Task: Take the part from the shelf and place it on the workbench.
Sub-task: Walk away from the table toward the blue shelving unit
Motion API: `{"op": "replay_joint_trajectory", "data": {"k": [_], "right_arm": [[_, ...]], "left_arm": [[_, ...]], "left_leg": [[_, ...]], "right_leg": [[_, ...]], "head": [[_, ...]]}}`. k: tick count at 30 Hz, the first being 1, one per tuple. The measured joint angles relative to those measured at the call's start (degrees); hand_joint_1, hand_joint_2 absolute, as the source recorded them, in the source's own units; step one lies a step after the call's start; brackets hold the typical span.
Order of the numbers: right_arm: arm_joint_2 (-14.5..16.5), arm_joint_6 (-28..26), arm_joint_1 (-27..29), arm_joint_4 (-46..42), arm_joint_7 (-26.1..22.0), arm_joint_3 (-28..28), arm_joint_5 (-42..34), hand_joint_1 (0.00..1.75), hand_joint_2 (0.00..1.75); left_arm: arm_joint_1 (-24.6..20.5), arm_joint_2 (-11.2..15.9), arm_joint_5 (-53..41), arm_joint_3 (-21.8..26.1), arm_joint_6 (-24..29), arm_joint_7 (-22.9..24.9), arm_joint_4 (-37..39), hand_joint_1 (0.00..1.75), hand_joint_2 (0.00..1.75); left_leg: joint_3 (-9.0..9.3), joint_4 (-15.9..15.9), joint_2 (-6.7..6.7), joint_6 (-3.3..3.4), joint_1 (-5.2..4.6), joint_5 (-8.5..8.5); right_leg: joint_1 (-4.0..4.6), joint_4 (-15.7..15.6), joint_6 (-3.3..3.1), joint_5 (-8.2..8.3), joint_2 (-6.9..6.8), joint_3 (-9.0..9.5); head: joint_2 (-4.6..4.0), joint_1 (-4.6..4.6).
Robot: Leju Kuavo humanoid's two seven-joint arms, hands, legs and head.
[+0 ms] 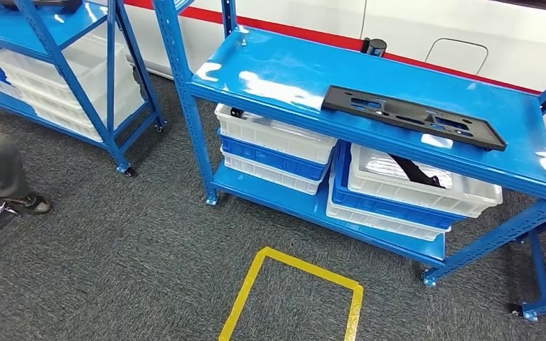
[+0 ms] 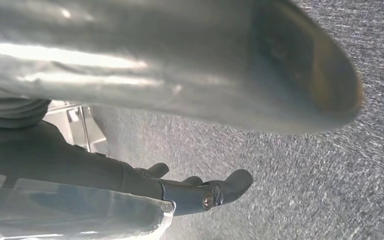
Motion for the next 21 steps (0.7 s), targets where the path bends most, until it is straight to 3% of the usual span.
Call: {"op": "replay_joint_trajectory", "data": {"k": [1, 2, 3, 4, 5, 7, 9, 10, 11, 12, 13, 15, 17, 19, 21], "right_arm": [[-0.04, -0.01, -0.17, -0.01, 0.03, 0.00, 0.00, 0.00, 0.00], [-0.08, -0.01, -0.29, -0.01, 0.09, 0.00, -0.01, 0.00, 0.00], [-0.10, -0.01, -0.33, -0.01, 0.18, 0.00, -0.01, 0.00, 0.00], [-0.14, -0.01, -0.21, -0.01, 0.27, 0.00, -0.02, 0.00, 0.00], [-0.12, -0.01, -0.11, -0.01, 0.37, 0.00, -0.03, 0.00, 0.00], [-0.04, -0.01, -0.02, -0.01, 0.49, -0.01, -0.06, 0.00, 0.00], [0.09, 0.00, -0.10, -0.01, 0.60, -0.02, -0.07, 0.00, 0.00], [0.13, 0.04, -0.09, -0.01, 0.68, -0.02, -0.05, 0.00, 0.00], [0.19, 0.11, -0.05, -0.01, 0.83, -0.02, -0.04, 0.00, 0.00], [0.22, 0.29, 0.01, -0.01, 1.03, -0.02, -0.03, 0.00, 0.00], [0.27, 0.56, 0.05, -0.01, 1.27, -0.02, 0.01, 0.00, 0.00], [0.29, 1.06, 0.11, -0.01, 1.75, 0.06, 0.21, 0.00, 0.00], [0.25, 1.19, 0.44, -0.01, 2.34, 0.65, 0.52, 0.00, 0.00], [0.23, 1.10, 0.93, -0.01, 2.89, 1.55, 0.67, 0.00, 0.00], [0.28, 1.03, 1.06, -0.01, 3.10, 2.24, 0.69, 0.00, 0.00]], "left_arm": [[-0.02, -0.04, -0.02, 0.00, -0.07, -0.03, 0.00, 0.00, 1.75], [-0.02, -0.11, -0.04, -0.01, -0.12, -0.06, 0.00, 0.00, 1.75], [-0.04, -0.19, -0.05, -0.01, -0.14, -0.08, 0.00, 0.00, 1.75], [-0.10, -0.24, -0.05, -0.02, -0.15, -0.09, -0.01, 0.00, 1.75], [-0.14, -0.27, -0.05, -0.03, -0.16, -0.10, -0.01, 0.00, 1.75], [-0.13, -0.17, -0.05, -0.02, -0.16, -0.11, -0.02, 0.00, 1.75], [0.10, -0.02, -0.03, -0.01, -0.18, -0.11, -0.01, 0.00, 1.75], [0.23, 0.05, 0.00, 0.00, -0.20, -0.08, 0.00, 0.00, 1.75], [0.31, 0.13, 0.03, 0.01, -0.22, -0.02, 0.00, 0.00, 1.75], [0.35, 0.19, 0.05, 0.01, -0.24, 0.07, -0.01, 0.00, 1.75], [0.36, 0.25, 0.07, 0.02, -0.25, 0.16, -0.01, 0.00, 1.75], [0.29, 0.32, 0.09, 0.03, -0.28, 0.33, 0.00, 0.00, 1.75], [0.09, 0.30, 0.14, 0.03, -0.30, 0.40, 0.01, 0.00, 1.75], [-0.05, 0.22, 0.19, 0.03, -0.28, 0.42, 0.00, 0.00, 1.75], [-0.04, 0.18, 0.21, 0.03, -0.25, 0.42, -0.01, 0.00, 1.75]], "left_leg": [[0.20, -0.12, 0.54, -0.24, -0.03, -0.11], [0.44, -0.34, 1.17, -0.51, -0.05, -0.20], [0.79, -0.65, 1.84, -0.81, -0.11, -0.25], [1.07, -0.70, 1.67, -1.12, -0.04, -0.39], [1.08, -0.19, 0.67, -1.37, 0.03, -0.95], [-0.82, 4.50, -2.69, -1.68, 0.25, -4.11], [-4.50, 12.16, -4.38, -1.84, 0.27, -8.07], [-5.78, 14.58, -4.59, -1.96, 0.28, -8.72], [-6.15, 14.99, -4.68, -2.07, 0.33, -8.12], [-5.37, 13.04, -4.82, -2.17, 0.45, -6.35], [-3.72, 9.39, -5.28, -2.30, 0.67, -4.02], [-1.01, 2.79, -6.55, -2.31, 1.03, -1.10], [-0.54, 0.83, -7.12, -1.66, 0.89, -0.72], [-0.55, 0.67, -6.71, -0.61, 0.61, -0.33], [-0.55, 0.37, -6.16, 0.32, 0.56, 0.09]], "right_leg": [[0.49, -1.96, -0.48, 0.49, -1.03, 0.88], [0.88, -2.43, -0.92, 0.61, -1.13, 0.89], [1.02, -2.70, -1.29, 0.79, -0.49, 0.89], [0.34, -3.10, -1.62, 1.08, 0.26, 1.22], [-0.24, -3.53, -1.93, 1.34, 1.00, 1.62], [-1.37, -4.08, -2.62, 1.78, 2.36, 2.33], [-1.10, -4.00, -3.10, 1.84, 3.87, 2.29], [-1.03, -3.92, -3.14, 1.85, 4.77, 2.28], [-1.03, -3.79, -3.15, 1.86, 5.68, 2.28], [-1.09, -3.56, -3.08, 1.81, 6.59, 2.27], [-1.16, -3.19, -2.91, 1.70, 7.38, 2.22], [-0.92, -2.24, -2.33, 1.34, 8.61, 1.84], [-0.49, -1.94, -1.71, 1.21, 9.20, 1.31], [-0.41, -2.00, -1.13, 1.25, 9.13, 0.84], [-0.52, 0.56, -0.89, -0.25, 7.14, -0.49]], "head": [[0.00, -0.02], [0.00, -0.05], [0.00, -0.06], [0.00, -0.17], [0.00, -0.36], [0.00, -0.79], [0.00, -0.97], [0.00, -1.00], [0.00, -1.00], [0.00, -1.00], [0.00, -1.01], [0.00, -1.05], [0.00, -1.08], [0.00, -1.06], [0.00, -1.00]]}}
